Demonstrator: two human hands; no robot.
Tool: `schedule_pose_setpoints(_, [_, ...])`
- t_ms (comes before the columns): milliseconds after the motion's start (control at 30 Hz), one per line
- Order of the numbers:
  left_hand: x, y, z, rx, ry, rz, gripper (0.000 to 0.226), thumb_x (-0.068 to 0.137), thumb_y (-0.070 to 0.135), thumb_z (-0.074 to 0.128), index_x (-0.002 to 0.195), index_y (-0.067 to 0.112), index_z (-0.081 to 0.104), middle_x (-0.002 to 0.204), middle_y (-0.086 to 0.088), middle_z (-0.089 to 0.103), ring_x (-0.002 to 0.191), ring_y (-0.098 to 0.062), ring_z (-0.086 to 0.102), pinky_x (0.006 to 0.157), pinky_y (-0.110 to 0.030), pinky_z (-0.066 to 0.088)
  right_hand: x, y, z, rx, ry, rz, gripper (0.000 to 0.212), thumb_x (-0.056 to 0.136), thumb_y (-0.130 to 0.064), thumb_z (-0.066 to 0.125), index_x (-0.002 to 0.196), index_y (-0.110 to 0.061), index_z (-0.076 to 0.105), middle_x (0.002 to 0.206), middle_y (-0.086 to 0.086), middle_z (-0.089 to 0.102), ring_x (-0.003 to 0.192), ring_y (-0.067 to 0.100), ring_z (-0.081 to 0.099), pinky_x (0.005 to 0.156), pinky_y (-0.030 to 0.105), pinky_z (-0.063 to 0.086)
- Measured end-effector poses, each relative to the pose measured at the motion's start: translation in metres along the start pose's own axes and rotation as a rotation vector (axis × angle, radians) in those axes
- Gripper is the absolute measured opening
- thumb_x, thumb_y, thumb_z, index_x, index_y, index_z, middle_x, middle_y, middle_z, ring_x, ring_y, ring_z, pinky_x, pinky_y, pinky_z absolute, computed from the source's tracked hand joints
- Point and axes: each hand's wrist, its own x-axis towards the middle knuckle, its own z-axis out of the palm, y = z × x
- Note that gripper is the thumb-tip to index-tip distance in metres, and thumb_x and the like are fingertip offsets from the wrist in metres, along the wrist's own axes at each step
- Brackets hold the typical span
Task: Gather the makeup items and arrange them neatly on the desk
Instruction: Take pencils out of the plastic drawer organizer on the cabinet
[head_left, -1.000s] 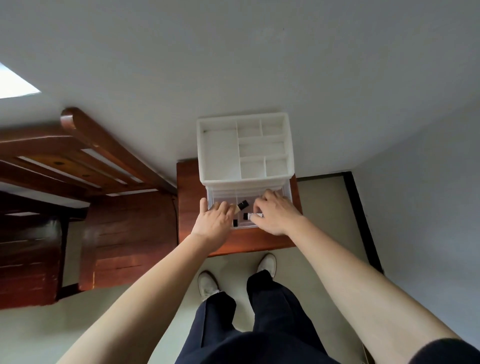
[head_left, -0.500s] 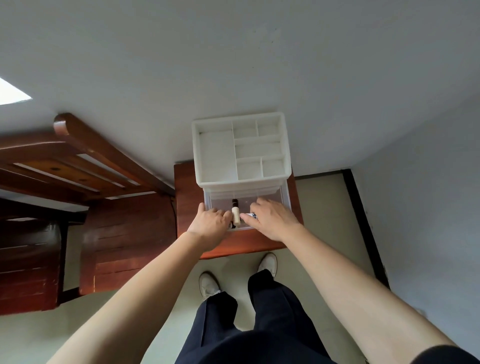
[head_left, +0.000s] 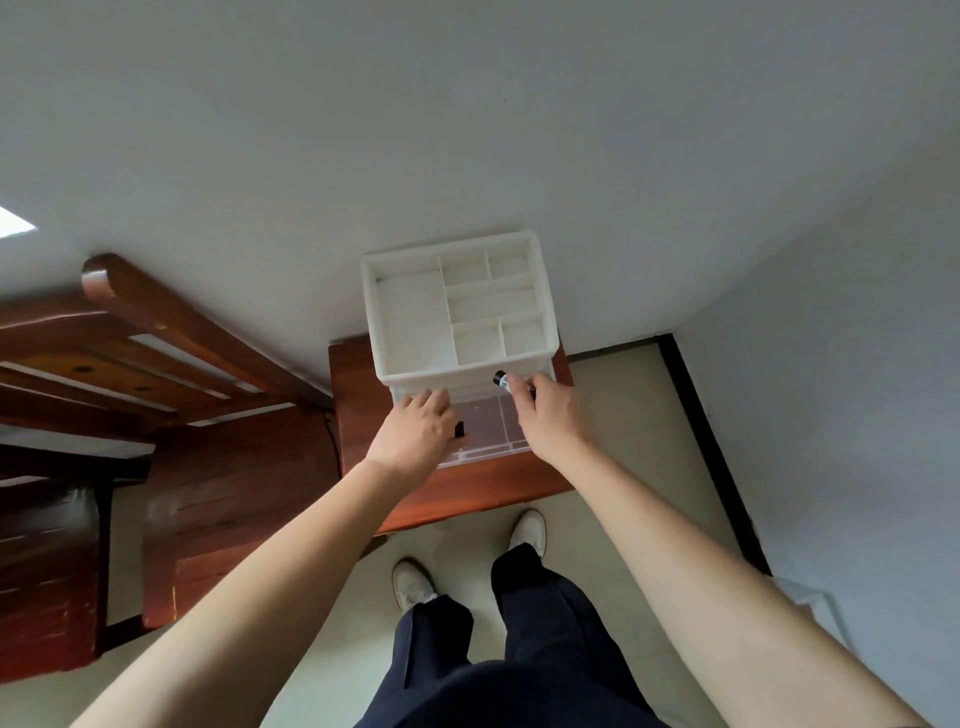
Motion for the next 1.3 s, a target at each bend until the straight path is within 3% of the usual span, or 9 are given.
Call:
schedule_pose_setpoints(100, [0.013, -0.004, -0.004, 0.104, -0.215, 0.045, 0.032, 0.092, 0.003, 0.049, 0.122, 0.01, 0.055, 0.126, -0.009, 0.045, 0.114, -0.028, 0.044, 0.085, -0.04, 0.041, -0.007, 0.007, -0.002, 0.297, -0.006, 0.173, 0.06, 0.087, -0.079, 0.023, 0.083, -0.028, 0.055, 0.069, -0.001, 0.067, 0.061, 0.018, 0.068, 0.063, 0.043, 0.059])
schedule_pose_setpoints(200, [0.021, -0.007, -0.002, 0.16, -0.309, 0.09, 0.023, 0.095, 0.015, 0.054, 0.118, 0.016, 0.061, 0.122, -0.008, 0.045, 0.11, -0.026, 0.044, 0.079, -0.04, 0.047, -0.017, 0.01, -0.011, 0.456, -0.016, 0.281, 0.047, 0.099, -0.059, 0.032, 0.082, -0.022, 0.055, 0.064, -0.002, 0.066, 0.046, 0.013, 0.062, 0.051, 0.033, 0.052])
schedule_pose_setpoints(300, [0.022, -0.008, 0.002, 0.216, -0.342, 0.145, 0.024, 0.095, 0.024, 0.058, 0.119, 0.021, 0.061, 0.123, -0.007, 0.045, 0.111, -0.027, 0.042, 0.078, -0.041, 0.05, -0.027, 0.015, -0.01, 0.534, -0.028, 0.344, 0.049, 0.1, -0.058, 0.031, 0.086, -0.018, 0.056, 0.059, -0.002, 0.065, 0.043, 0.014, 0.06, 0.041, 0.026, 0.04])
schedule_pose_setpoints(500, [0.019, -0.013, 0.009, 0.183, -0.328, 0.141, 0.047, 0.087, -0.002, 0.05, 0.128, 0.02, 0.054, 0.124, -0.005, 0.049, 0.112, -0.027, 0.043, 0.087, -0.041, 0.048, -0.043, 0.014, 0.005, 0.65, -0.105, 0.446, 0.053, 0.098, -0.063, 0.032, 0.087, -0.018, 0.058, 0.064, 0.006, 0.072, 0.045, 0.019, 0.06, 0.04, 0.024, 0.039])
schedule_pose_setpoints(767, [0.02, -0.013, -0.01, 0.311, -0.433, 0.268, 0.031, 0.096, 0.008, 0.043, 0.117, 0.024, 0.06, 0.125, -0.003, 0.056, 0.116, -0.028, 0.044, 0.09, -0.036, 0.038, -0.046, 0.012, 0.01, 0.718, -0.079, 0.532, 0.051, 0.099, -0.059, 0.032, 0.087, -0.016, 0.057, 0.085, 0.011, 0.07, 0.049, 0.023, 0.066, 0.038, 0.023, 0.036])
schedule_pose_setpoints(933, [0.016, -0.008, -0.019, 0.383, -0.401, 0.296, 0.028, 0.097, 0.007, 0.044, 0.117, 0.017, 0.062, 0.123, -0.009, 0.058, 0.113, -0.03, 0.056, 0.095, -0.038, 0.045, -0.046, 0.013, 0.014, 0.827, -0.07, 0.572, 0.053, 0.098, -0.062, 0.033, 0.087, -0.015, 0.056, 0.086, 0.012, 0.066, 0.049, 0.023, 0.067, 0.038, 0.021, 0.033])
schedule_pose_setpoints(1067, [0.006, -0.015, -0.009, -0.135, -0.154, 0.112, 0.03, 0.091, -0.002, 0.054, 0.118, 0.011, 0.056, 0.107, -0.012, 0.052, 0.088, -0.036, 0.063, 0.072, -0.043, 0.054, -0.052, 0.01, 0.011, 0.868, -0.045, 0.56, 0.052, 0.099, -0.061, 0.03, 0.09, -0.016, 0.056, 0.086, 0.009, 0.064, 0.056, 0.025, 0.07, 0.038, 0.023, 0.036])
schedule_pose_setpoints(1167, [-0.012, -0.006, -0.012, -0.782, 0.163, -0.235, 0.016, 0.094, 0.021, 0.064, 0.108, 0.014, 0.064, 0.096, -0.003, 0.058, 0.077, -0.02, 0.062, 0.069, -0.024, 0.049, -0.049, 0.002, 0.008, 0.911, -0.007, 0.541, 0.049, 0.1, -0.06, 0.03, 0.089, -0.02, 0.055, 0.086, 0.005, 0.064, 0.056, 0.021, 0.069, 0.04, 0.025, 0.039])
schedule_pose_setpoints(1300, [-0.038, 0.009, -0.025, -1.807, 0.192, -0.679, 0.022, 0.092, 0.031, 0.067, 0.107, 0.014, 0.066, 0.089, -0.001, 0.065, 0.072, -0.012, 0.062, 0.063, -0.023, 0.05, -0.033, 0.003, 0.014, 0.961, 0.007, 0.597, 0.056, 0.097, -0.064, 0.032, 0.092, -0.012, 0.055, 0.082, 0.013, 0.07, 0.052, 0.022, 0.066, 0.039, 0.024, 0.036])
